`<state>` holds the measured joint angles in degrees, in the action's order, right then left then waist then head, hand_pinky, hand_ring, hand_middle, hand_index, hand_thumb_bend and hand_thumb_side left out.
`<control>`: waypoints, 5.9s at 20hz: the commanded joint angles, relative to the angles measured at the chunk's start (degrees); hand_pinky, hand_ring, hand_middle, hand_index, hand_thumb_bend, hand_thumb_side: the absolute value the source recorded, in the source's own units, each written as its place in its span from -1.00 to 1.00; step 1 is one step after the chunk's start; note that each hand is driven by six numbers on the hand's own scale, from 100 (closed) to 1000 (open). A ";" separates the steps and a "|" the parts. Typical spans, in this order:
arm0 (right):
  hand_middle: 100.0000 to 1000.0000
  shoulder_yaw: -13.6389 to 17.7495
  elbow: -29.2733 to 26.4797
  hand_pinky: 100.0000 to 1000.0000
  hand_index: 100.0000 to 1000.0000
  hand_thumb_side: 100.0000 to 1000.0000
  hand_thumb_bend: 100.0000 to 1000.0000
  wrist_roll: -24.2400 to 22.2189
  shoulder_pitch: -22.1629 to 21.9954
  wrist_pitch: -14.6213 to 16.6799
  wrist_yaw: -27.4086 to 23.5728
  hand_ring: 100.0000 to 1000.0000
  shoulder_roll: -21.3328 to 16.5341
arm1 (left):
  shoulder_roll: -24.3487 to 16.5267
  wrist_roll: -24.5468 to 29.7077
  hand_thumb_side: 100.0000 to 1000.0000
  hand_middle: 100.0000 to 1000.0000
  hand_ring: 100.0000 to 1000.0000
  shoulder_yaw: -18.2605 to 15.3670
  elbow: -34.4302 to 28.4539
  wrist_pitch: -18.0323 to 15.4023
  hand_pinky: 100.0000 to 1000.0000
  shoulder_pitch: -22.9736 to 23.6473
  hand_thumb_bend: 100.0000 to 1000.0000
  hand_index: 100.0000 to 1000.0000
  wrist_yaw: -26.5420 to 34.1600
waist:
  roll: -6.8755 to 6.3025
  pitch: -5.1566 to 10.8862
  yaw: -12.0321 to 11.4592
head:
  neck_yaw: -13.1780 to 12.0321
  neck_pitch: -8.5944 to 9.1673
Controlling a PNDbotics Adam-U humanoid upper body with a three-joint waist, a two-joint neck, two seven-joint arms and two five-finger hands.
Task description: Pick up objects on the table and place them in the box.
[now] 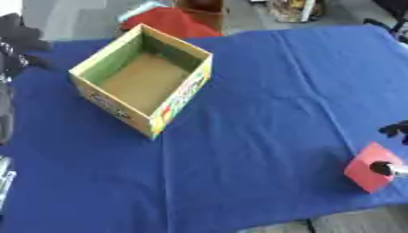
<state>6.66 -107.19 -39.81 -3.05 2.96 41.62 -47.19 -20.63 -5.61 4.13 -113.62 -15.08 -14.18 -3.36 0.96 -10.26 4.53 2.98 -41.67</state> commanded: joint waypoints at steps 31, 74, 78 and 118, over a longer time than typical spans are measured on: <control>0.45 -0.71 4.25 0.49 0.88 0.64 -0.18 -1.26 2.37 2.35 1.50 0.45 0.19 | 0.12 0.64 0.78 0.30 0.35 0.22 -0.98 0.57 0.06 -0.49 -1.00 0.73 0.21 | 0.07 0.08 -0.70 | 0.88 0.27; 0.53 0.51 0.15 0.53 0.89 0.89 0.07 -2.23 0.30 1.32 1.77 0.52 -0.81 | -0.38 1.16 0.78 0.30 0.35 0.22 -0.98 1.21 0.05 0.06 -1.00 0.73 -0.21 | 1.16 0.32 -0.25 | 1.49 -0.39; 0.53 -0.11 0.97 0.53 0.89 0.91 0.09 -2.52 0.65 1.57 2.97 0.52 -0.31 | -0.38 1.26 0.78 0.30 0.35 0.33 -0.98 1.26 0.04 0.01 -1.00 0.72 -0.14 | 1.12 0.23 -0.35 | 1.60 -0.30; -0.03 0.94 -2.11 0.23 0.39 0.08 -1.00 0.38 4.74 1.40 -2.48 0.15 -1.89 | -0.22 2.73 0.79 0.32 0.36 0.61 -0.98 1.74 0.05 -0.15 -1.00 0.72 -0.33 | 1.11 0.15 -0.63 | 1.57 -0.28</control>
<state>6.66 -107.93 -39.59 1.11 4.64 39.72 -46.43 -20.07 -3.16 4.80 -113.62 -13.28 -14.01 -3.40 1.97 -10.91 3.88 4.64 -42.03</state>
